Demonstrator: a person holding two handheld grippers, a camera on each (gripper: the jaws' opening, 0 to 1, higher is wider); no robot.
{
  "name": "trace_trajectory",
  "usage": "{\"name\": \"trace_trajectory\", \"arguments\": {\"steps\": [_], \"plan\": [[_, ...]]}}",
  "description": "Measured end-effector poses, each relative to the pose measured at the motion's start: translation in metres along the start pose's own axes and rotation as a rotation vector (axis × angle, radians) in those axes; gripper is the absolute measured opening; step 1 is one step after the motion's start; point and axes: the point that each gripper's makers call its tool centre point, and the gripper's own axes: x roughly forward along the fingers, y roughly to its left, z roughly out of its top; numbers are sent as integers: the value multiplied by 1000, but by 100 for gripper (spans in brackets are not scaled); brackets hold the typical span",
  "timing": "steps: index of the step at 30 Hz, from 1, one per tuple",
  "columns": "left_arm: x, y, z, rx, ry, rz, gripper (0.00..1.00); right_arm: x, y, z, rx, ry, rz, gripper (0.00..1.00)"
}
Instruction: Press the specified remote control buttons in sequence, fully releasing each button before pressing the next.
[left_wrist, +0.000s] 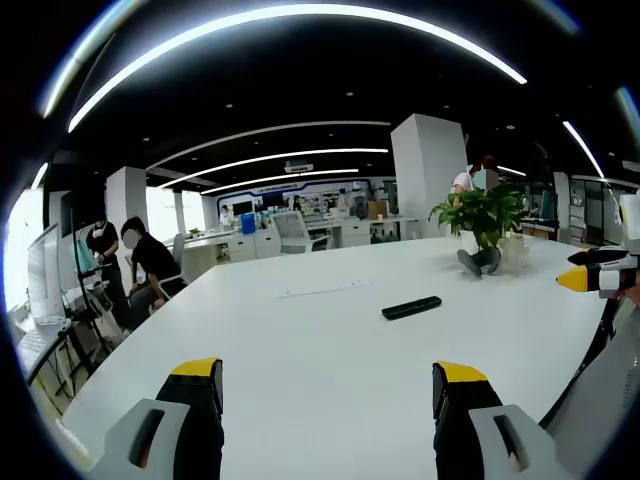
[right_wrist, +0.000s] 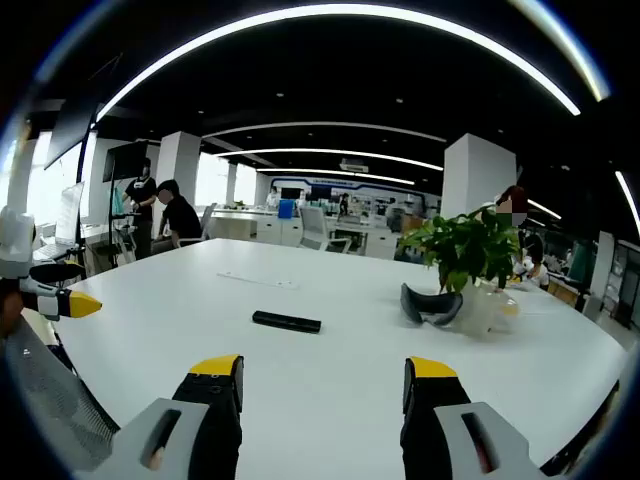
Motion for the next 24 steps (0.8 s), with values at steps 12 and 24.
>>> {"name": "trace_trajectory", "arguments": {"steps": [12, 24], "plan": [[0, -1, 0, 0, 6, -3, 90, -1, -1, 1, 4, -7, -1, 63], [0, -2, 1, -13, 5, -13, 89, -1, -1, 1, 8, -7, 0, 63]]}}
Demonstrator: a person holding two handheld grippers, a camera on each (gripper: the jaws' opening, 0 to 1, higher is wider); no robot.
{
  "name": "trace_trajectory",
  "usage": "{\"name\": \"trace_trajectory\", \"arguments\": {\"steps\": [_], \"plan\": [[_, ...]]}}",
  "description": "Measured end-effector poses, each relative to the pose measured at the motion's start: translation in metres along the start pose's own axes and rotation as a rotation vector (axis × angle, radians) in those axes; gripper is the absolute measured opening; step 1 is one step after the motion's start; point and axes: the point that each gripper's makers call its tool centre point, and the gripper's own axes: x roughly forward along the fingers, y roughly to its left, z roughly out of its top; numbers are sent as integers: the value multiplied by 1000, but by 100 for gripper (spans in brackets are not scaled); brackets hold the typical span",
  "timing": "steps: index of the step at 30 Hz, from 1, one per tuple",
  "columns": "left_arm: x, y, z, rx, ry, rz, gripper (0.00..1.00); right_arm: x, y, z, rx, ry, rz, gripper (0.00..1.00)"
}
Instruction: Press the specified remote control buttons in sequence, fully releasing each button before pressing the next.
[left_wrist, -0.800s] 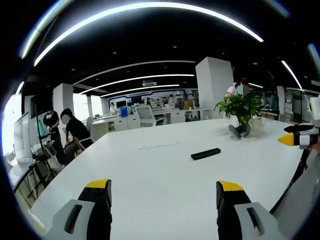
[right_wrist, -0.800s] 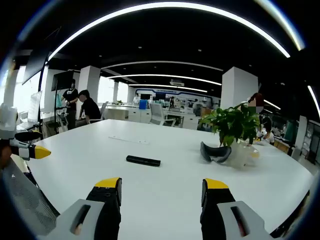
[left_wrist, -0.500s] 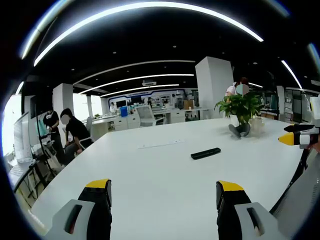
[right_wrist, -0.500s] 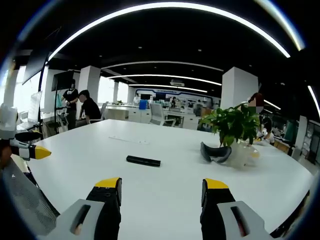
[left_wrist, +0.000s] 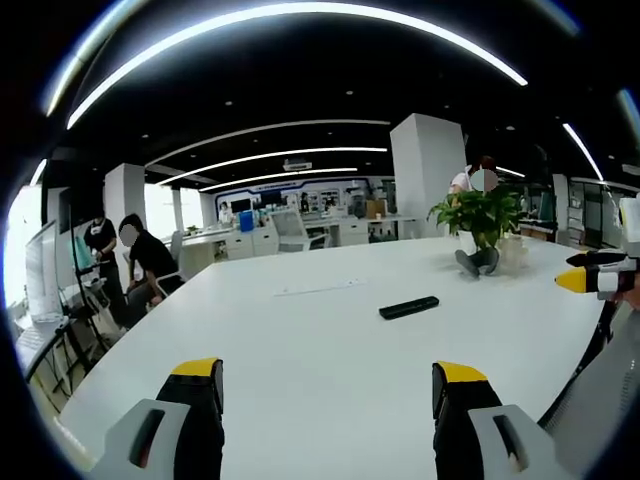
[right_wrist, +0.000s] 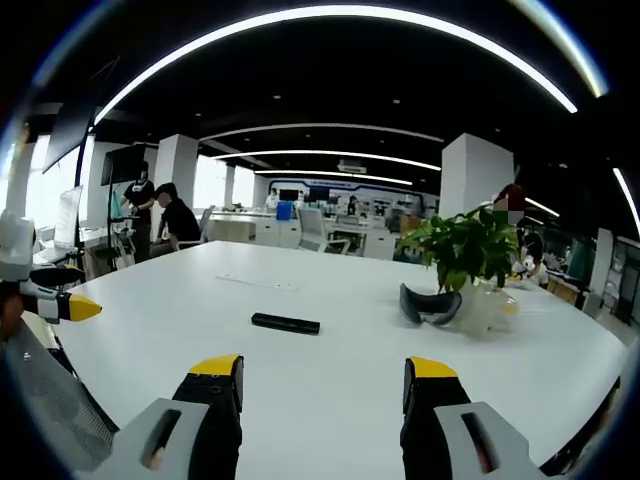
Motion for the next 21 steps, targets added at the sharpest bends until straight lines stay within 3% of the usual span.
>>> {"name": "trace_trajectory", "arguments": {"steps": [21], "plan": [[-1, 2, 2, 0, -5, 5, 89, 0, 2, -2, -4, 14, 3, 62]]}}
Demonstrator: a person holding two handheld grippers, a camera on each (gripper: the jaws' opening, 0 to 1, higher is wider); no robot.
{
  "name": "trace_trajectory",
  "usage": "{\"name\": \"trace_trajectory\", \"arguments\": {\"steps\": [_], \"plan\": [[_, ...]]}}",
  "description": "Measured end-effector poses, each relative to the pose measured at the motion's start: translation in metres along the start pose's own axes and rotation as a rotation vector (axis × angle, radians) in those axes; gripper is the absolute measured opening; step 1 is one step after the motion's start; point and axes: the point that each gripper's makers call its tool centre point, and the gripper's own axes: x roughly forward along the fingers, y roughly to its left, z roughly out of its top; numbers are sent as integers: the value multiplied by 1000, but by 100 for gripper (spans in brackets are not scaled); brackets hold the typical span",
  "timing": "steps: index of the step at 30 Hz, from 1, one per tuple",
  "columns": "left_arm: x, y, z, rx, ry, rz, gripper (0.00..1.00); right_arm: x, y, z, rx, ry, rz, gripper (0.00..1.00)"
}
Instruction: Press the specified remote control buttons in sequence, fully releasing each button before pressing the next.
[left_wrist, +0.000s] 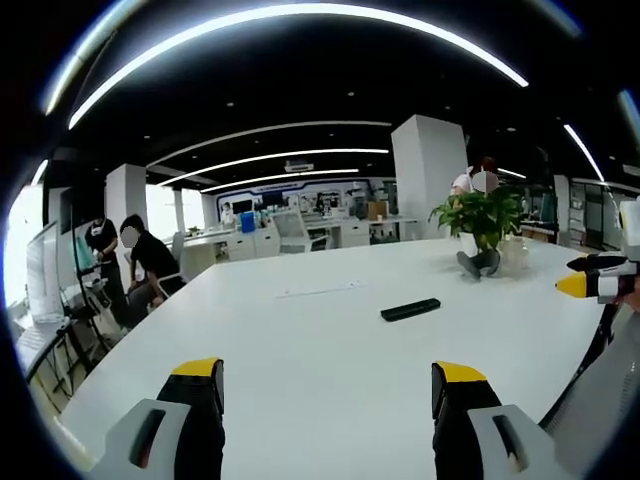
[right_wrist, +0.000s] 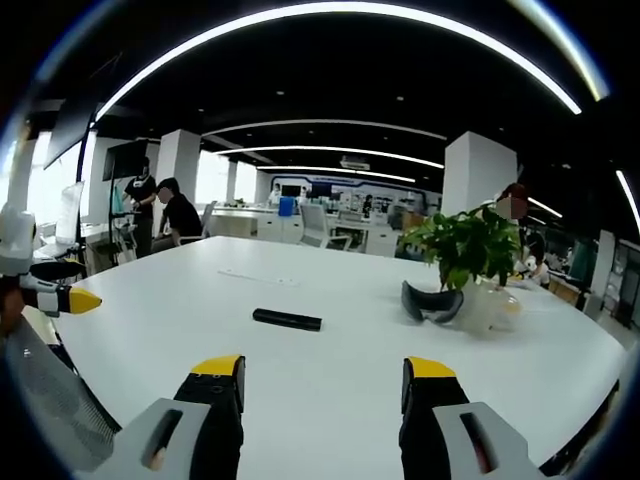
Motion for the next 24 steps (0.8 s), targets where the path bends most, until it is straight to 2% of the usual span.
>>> {"name": "trace_trajectory", "arguments": {"steps": [17, 22, 24], "plan": [[-1, 3, 4, -32, -6, -2, 89, 1, 0, 0, -1, 2, 1, 62], [-1, 7, 9, -78, -9, -12, 89, 1, 0, -1, -2, 5, 2, 62], [0, 11, 13, -71, -6, -10, 88, 1, 0, -1, -3, 7, 3, 61]]}}
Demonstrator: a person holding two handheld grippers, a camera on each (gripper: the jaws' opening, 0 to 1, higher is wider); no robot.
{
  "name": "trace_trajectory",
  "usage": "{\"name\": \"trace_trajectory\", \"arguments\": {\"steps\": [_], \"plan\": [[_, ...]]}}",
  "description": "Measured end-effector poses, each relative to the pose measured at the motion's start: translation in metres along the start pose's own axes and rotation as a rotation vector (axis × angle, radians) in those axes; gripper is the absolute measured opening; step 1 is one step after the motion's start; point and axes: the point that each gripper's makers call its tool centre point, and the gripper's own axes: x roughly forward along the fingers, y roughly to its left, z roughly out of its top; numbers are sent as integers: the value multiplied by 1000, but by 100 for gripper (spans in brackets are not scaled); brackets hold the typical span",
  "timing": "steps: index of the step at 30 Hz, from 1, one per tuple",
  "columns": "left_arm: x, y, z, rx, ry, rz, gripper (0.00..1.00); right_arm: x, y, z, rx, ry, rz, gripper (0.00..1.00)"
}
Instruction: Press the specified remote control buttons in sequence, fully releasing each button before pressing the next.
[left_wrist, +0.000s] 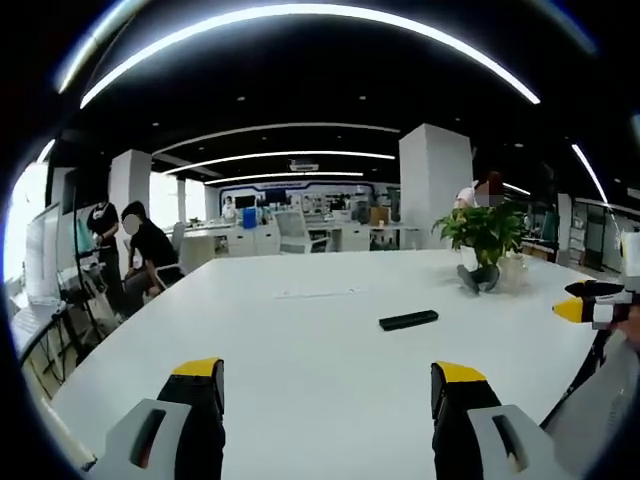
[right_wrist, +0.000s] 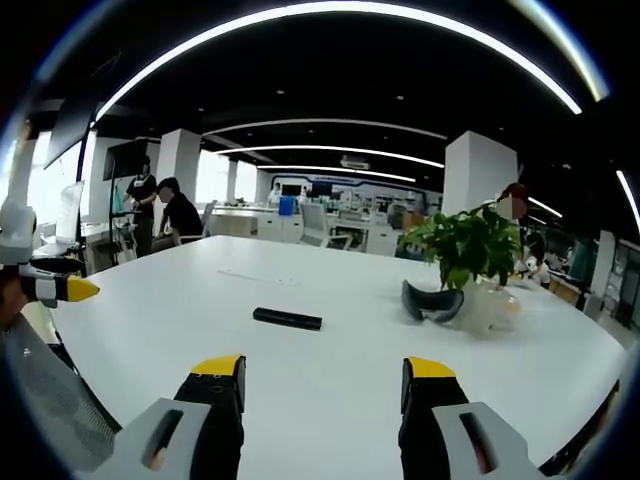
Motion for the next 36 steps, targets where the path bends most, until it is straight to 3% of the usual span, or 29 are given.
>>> {"name": "trace_trajectory", "arguments": {"steps": [7, 15, 27, 36], "plan": [[5, 7, 13, 15, 23, -16, 87, 1, -1, -1, -2, 8, -3, 61], [31, -18, 33, 114, 67, -168, 82, 0, -1, -2, 3, 7, -3, 60], [79, -48, 47, 207, 117, -301, 81, 0, -2, -5, 5, 20, -5, 58], [119, -81, 64, 258, 155, -402, 80, 1, -1, -9, -7, 42, -4, 56]]}}
